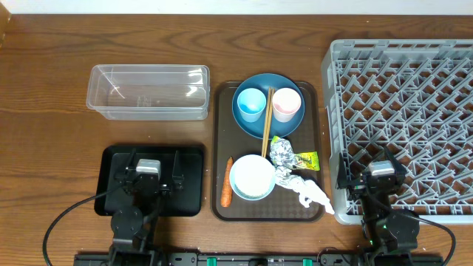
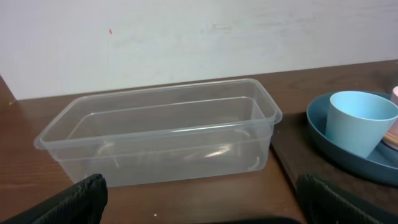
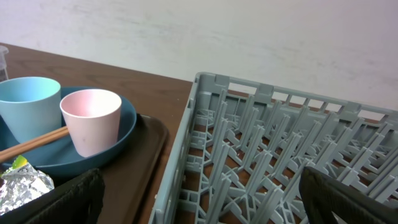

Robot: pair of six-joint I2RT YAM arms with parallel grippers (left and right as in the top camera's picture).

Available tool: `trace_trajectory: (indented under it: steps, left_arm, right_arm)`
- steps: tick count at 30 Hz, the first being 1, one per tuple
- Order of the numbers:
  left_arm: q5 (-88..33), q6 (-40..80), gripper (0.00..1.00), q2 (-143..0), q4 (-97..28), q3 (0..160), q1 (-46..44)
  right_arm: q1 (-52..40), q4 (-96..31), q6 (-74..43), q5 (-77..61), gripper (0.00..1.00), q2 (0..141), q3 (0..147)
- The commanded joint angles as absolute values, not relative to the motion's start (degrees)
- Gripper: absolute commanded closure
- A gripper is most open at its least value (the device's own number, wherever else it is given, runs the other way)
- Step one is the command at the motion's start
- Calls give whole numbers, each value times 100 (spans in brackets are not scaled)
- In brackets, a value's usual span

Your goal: Sort waste into correct bins and load items into the dishwasher rack

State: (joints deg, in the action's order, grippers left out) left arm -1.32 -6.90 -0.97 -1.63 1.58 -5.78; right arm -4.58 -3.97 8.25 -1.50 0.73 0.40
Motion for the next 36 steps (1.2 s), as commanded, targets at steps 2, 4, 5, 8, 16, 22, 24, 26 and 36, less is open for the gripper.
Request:
trace_trajectory:
  steps: [2,4,5,8,16,22,24,26,36]
  left_arm:
    - [-110,-23,1,-104,-196,884,-582]
    - [-163,364,1,-108,-309,1310,-582]
    - [-322,384,0,-119,-438,1566,-582]
    - [-744,460,0,-209,-884,2324,-582]
    - [-1809,681,1,-1658,-2794,4451,-582]
    - [-1791,681,0,-3446,-4772,5887,-582]
    - [-1935,685,1,-3857,-5172,6128,-582]
    - [-2204,871,0,-4160,-5489,6250,-582]
    - [-2744,1420,0,-4650,-6740,6147,-604]
  right_arm:
    - [-377,-414,886,-152,1,64,32]
    - [-377,-414,886,-152,1,64,32]
    - [-377,-414,886,-152,1,64,32]
    - [-377,-414,886,-152,1,64,32]
    - [-377,-414,886,-152,1,64,32]
    - [-377,-414,886,-152,1,64,32]
    - [-377,-414,886,-152,1,64,32]
    - [-377,-414,886,-152,1,64,32]
    - [-377,-414,886,-152,1,64,32]
